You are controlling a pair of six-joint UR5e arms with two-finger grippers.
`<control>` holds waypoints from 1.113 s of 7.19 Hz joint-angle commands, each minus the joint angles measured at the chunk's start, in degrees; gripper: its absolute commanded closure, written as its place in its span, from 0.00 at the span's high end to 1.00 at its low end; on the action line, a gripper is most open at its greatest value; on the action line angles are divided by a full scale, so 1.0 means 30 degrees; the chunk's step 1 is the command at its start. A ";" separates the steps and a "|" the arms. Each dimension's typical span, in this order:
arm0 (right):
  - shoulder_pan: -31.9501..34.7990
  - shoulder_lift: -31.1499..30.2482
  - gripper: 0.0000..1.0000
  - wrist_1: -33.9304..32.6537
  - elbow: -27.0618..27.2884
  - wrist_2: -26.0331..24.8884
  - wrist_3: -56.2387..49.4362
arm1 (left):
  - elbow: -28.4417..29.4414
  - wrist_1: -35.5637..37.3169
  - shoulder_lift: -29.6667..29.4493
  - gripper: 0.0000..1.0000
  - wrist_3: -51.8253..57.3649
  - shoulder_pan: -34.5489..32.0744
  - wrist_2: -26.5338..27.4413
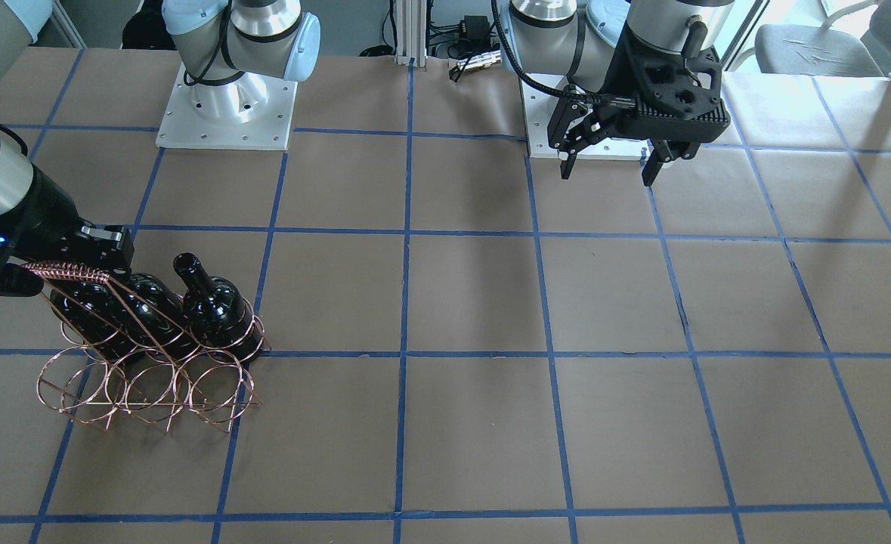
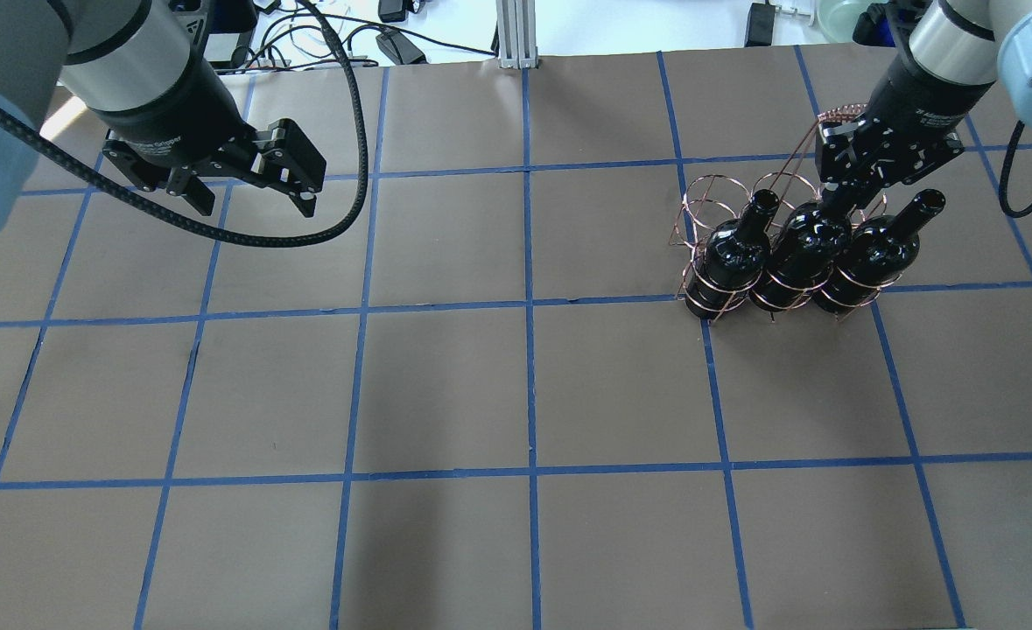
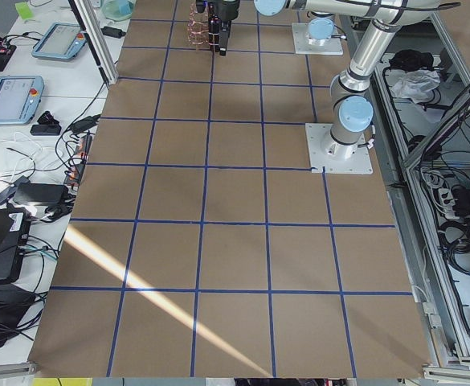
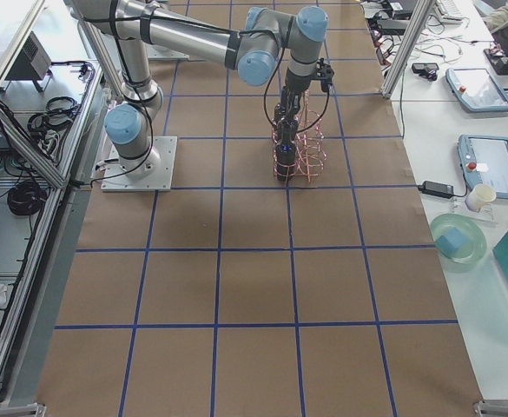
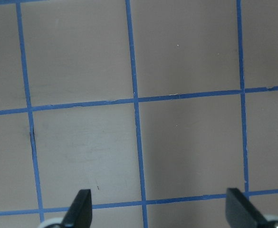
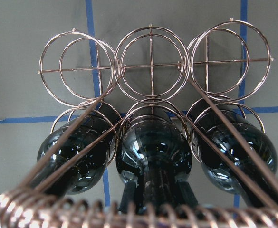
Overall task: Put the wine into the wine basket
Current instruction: 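Lower the bottle into the middle rack slot with the right gripper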
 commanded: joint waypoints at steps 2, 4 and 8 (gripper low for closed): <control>0.0001 0.0092 0.30 0.0009 0.0479 -0.0066 0.0276 | 0.0000 -0.0116 0.0049 1.00 0.0000 0.0024 0.0030; 0.0059 0.0034 0.72 -0.0021 0.0337 -0.0183 0.1420 | 0.0000 -0.0146 0.0078 1.00 0.0000 0.0024 0.0030; 0.1869 -0.1016 0.84 0.3190 -0.2413 -0.0946 0.2032 | 0.0000 -0.0205 0.0108 1.00 0.0000 0.0024 0.0030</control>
